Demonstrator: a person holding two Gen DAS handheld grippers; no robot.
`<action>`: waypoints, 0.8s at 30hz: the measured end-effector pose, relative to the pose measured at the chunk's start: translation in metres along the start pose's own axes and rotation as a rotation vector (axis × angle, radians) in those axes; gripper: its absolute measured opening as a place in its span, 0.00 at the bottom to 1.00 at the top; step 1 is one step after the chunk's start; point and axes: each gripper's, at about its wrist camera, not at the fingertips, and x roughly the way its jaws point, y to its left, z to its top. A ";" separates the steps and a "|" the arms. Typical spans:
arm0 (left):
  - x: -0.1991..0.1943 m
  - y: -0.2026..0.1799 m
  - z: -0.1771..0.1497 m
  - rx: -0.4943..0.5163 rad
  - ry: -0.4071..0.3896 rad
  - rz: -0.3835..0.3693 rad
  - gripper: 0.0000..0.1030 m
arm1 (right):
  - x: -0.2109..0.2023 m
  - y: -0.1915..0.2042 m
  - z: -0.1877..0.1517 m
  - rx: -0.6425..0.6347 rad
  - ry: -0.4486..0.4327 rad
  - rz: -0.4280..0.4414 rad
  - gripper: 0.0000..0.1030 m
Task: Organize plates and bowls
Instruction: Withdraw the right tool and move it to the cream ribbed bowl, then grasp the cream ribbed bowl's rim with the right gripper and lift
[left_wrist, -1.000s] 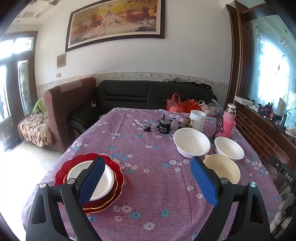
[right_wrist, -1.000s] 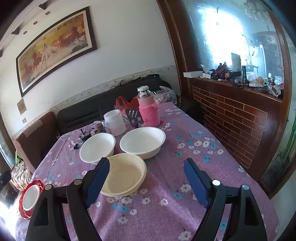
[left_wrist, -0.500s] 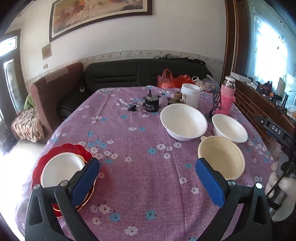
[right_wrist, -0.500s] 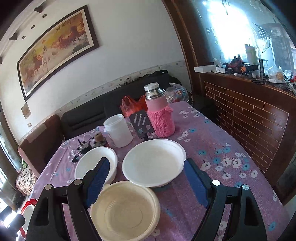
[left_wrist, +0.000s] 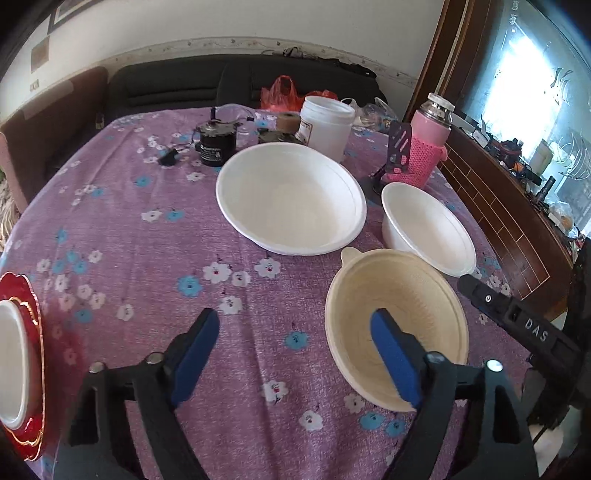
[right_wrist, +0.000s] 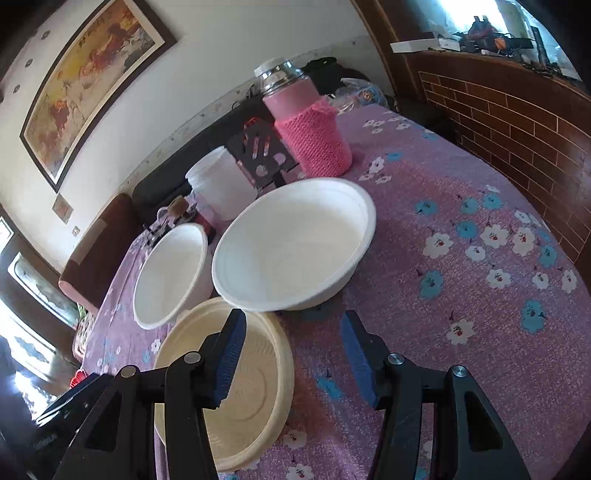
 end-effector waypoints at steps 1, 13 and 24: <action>0.009 0.000 0.001 -0.002 0.021 -0.005 0.60 | 0.004 0.004 -0.003 -0.018 0.018 -0.012 0.56; 0.054 -0.007 -0.005 -0.039 0.115 -0.069 0.44 | 0.040 0.010 -0.023 -0.047 0.178 -0.061 0.22; 0.036 -0.008 -0.021 -0.016 0.080 -0.014 0.33 | 0.044 0.035 -0.036 -0.133 0.195 0.050 0.13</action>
